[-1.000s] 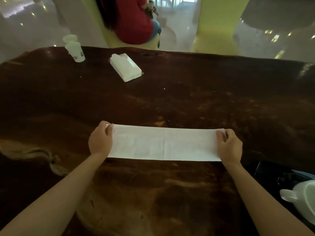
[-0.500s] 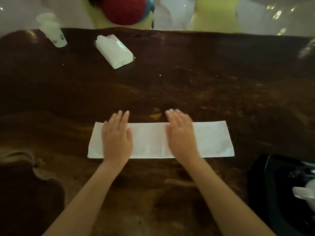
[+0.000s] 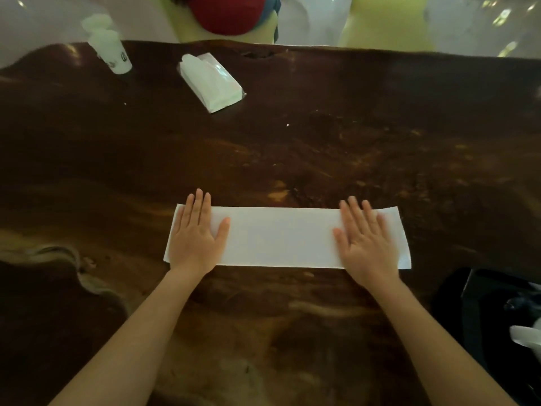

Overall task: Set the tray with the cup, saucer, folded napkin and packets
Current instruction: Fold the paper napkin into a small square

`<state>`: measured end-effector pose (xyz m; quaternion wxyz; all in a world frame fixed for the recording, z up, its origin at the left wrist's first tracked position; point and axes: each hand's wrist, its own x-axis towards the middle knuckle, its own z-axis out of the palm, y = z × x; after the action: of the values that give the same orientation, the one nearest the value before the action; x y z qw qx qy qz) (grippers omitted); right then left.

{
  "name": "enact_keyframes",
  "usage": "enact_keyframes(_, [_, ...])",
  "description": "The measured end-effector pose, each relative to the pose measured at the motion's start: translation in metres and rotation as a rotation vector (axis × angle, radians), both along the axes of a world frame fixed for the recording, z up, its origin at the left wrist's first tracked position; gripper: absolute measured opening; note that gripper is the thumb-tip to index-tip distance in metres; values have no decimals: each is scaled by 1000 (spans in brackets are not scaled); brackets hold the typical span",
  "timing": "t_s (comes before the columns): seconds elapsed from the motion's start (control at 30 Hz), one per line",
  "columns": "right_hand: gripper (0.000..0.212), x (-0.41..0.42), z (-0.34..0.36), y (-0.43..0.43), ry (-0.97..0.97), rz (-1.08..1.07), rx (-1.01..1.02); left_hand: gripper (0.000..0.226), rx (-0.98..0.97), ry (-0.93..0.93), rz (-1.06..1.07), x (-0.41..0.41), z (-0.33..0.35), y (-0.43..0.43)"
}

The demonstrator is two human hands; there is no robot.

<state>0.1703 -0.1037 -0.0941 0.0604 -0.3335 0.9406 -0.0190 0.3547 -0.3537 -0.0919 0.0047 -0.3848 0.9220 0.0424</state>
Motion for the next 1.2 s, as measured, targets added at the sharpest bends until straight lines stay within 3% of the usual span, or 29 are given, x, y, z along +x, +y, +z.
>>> enact_keyframes(0.2, [63, -12, 3, 24, 47, -64, 59, 72, 17, -58, 78, -8, 10, 3])
enact_keyframes(0.27, [64, -11, 3, 22, 50, -59, 48, 63, 16, 32, 99, -38, 17, 29])
enact_keyframes(0.37, [61, -13, 3, 24, 54, -50, 26, 56, 82, 202, -207, -105, 17, 119])
enact_keyframes(0.47, [58, -11, -1, 25, 71, -37, 5, 54, 158, 136, -238, -132, 6, 175])
enact_keyframes(0.63, [58, -13, -2, 26, 74, -29, 11, 58, 98, 85, -293, -113, 0, 144])
enact_keyframes(0.9, [59, -14, 1, 26, 55, -26, 29, 66, 16, -4, -69, -14, 2, 45])
enact_keyframes(1.2, [62, -20, 5, 28, 11, 22, 46, 74, 45, -9, 1, 25, 6, 16])
